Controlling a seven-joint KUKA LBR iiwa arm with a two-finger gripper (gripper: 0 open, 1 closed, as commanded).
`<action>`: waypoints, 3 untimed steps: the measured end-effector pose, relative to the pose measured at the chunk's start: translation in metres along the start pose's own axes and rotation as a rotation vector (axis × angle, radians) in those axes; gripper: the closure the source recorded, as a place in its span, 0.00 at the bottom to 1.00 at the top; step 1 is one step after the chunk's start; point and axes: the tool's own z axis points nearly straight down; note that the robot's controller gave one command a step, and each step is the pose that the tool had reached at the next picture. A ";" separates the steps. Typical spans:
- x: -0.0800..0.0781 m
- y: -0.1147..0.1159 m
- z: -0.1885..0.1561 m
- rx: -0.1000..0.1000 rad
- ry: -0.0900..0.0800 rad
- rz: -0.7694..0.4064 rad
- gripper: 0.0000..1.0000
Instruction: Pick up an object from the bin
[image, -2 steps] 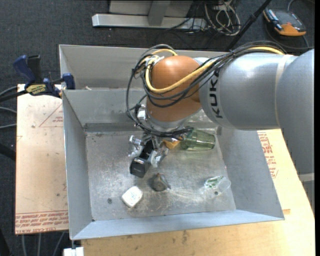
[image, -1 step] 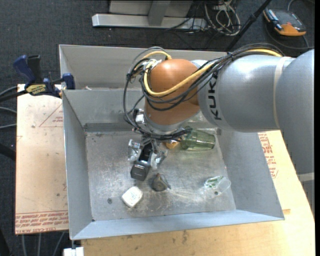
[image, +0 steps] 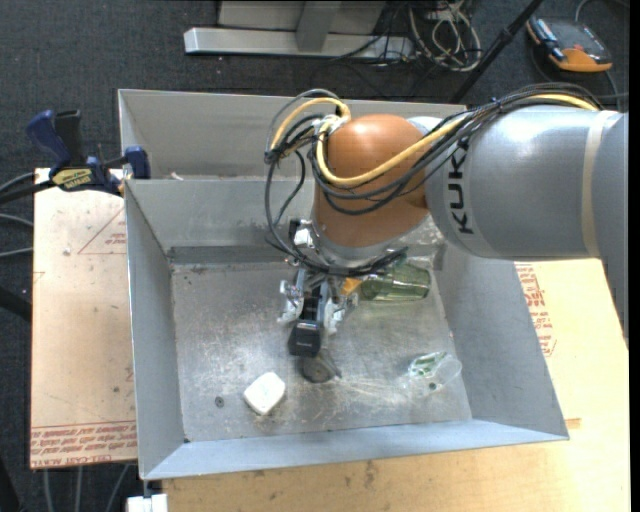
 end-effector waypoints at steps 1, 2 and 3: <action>-0.005 -0.007 -0.028 -0.014 0.002 0.032 1.00; 0.011 0.009 -0.038 0.011 -0.007 0.021 1.00; -0.005 0.005 -0.054 -0.016 0.004 0.053 1.00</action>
Offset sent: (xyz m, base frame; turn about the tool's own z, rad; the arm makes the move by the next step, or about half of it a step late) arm -0.0611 -0.0268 -0.0348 -0.0346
